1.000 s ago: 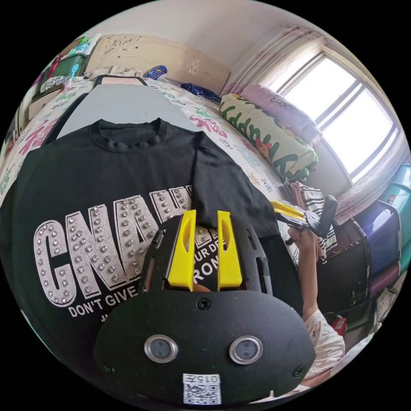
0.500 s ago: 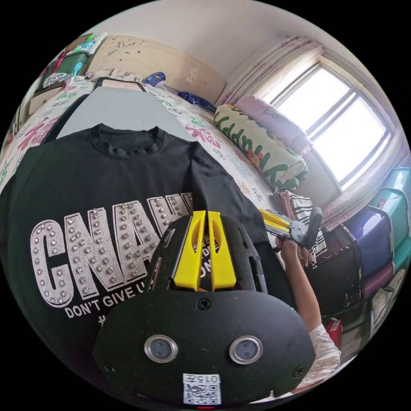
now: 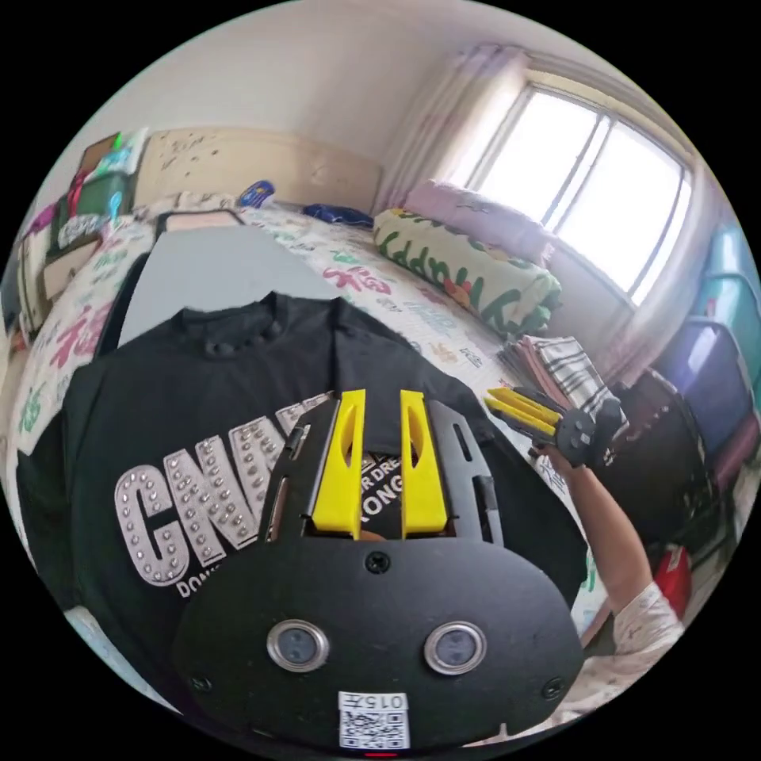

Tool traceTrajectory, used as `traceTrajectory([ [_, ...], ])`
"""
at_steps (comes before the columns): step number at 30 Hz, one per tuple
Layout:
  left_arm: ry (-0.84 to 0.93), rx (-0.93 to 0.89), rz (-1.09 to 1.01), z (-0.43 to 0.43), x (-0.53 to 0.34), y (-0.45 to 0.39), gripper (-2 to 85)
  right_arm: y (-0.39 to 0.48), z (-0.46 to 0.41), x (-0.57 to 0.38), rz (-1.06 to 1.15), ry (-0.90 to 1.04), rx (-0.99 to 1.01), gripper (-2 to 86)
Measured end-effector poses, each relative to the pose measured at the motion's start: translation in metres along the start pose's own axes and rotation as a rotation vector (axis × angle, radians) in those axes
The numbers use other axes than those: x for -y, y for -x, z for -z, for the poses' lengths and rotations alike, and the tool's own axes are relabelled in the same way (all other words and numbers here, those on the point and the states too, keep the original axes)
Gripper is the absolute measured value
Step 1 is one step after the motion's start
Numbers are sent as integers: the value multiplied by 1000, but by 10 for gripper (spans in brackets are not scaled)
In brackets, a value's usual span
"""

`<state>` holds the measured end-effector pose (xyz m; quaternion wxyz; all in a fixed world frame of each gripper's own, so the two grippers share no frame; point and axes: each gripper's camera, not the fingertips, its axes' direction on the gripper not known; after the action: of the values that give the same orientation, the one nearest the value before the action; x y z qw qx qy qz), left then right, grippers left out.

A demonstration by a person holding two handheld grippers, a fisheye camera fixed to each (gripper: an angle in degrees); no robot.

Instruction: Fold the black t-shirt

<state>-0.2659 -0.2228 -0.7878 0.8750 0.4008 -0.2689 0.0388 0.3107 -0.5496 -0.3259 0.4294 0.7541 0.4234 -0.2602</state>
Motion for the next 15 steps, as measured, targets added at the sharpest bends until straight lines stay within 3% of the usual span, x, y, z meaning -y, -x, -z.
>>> traceTrajectory([
  [4,85,-161,-321,-20,-45,-83,85,-14,-1,-5,18,44,100,65],
  [7,132,-233,-412,-47,-86,-123,93,-23,-6,-9,39,56,134,66],
  [15,210,7,-544,-111,-191,-177,93,-50,-33,-13,83,81,242,85],
])
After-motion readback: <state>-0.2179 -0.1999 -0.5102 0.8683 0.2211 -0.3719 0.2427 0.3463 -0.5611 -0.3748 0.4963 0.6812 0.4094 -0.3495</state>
